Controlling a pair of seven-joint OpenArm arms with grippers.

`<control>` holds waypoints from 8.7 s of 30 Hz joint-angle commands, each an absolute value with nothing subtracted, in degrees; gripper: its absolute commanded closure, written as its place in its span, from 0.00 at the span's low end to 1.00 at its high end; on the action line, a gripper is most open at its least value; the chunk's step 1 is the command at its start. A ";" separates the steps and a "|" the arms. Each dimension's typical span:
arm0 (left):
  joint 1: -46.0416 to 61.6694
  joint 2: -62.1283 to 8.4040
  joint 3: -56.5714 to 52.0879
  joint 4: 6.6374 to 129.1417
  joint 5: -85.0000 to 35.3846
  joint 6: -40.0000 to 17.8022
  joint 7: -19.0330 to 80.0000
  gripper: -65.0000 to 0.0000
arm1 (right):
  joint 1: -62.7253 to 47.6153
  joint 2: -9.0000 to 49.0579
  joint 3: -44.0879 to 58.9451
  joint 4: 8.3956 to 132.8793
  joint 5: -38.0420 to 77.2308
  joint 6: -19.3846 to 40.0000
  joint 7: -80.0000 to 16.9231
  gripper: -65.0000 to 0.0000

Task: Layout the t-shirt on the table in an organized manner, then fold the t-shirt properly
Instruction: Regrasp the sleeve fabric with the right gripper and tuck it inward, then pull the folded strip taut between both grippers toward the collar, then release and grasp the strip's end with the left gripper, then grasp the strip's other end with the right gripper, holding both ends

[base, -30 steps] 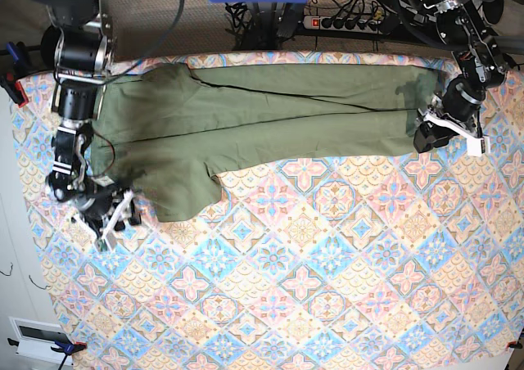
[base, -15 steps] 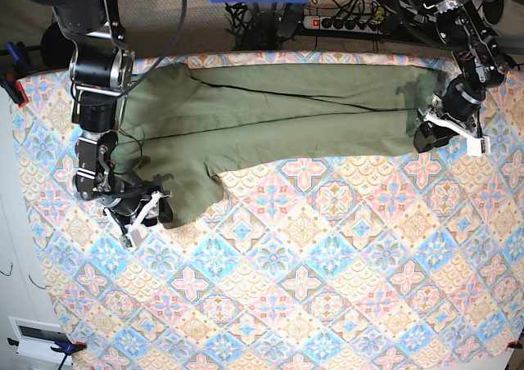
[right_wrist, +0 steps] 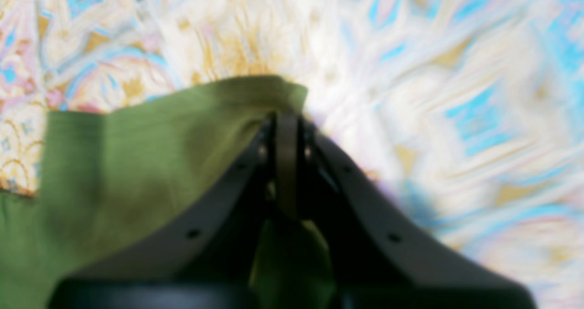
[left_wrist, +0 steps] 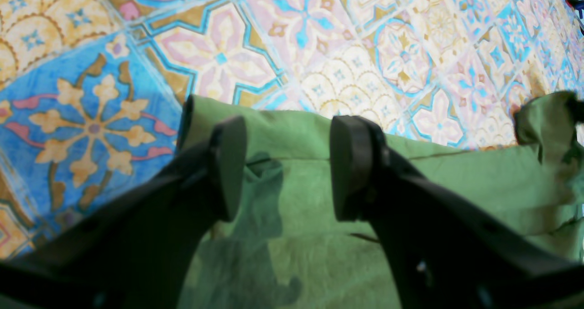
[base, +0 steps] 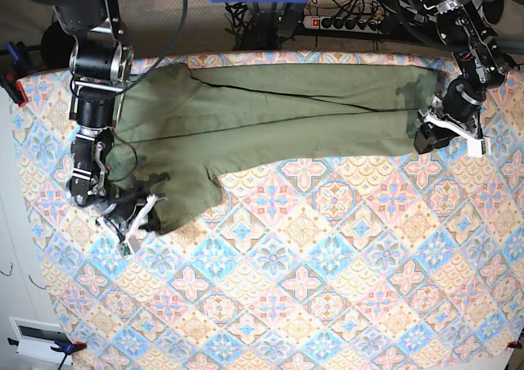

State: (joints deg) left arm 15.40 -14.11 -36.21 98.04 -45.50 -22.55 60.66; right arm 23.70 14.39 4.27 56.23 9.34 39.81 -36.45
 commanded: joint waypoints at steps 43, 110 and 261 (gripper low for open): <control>15.34 -15.43 -36.26 98.68 -46.29 -22.90 59.74 0.54 | -18.51 18.33 24.66 111.78 21.23 40.00 -62.11 0.80; 10.33 -32.13 -32.22 88.66 -42.15 -24.13 65.63 1.00 | -15.60 17.01 24.57 112.04 18.24 40.00 -62.20 0.62; 12.35 -20.79 -24.31 94.64 -52.26 -24.13 71.25 0.45 | -7.60 14.11 18.59 82.24 50.59 40.00 -65.98 0.16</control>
State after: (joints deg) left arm 12.88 -19.97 -24.08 93.60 -51.18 -23.86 72.18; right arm -8.05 13.47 18.61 81.76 50.70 40.05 -66.02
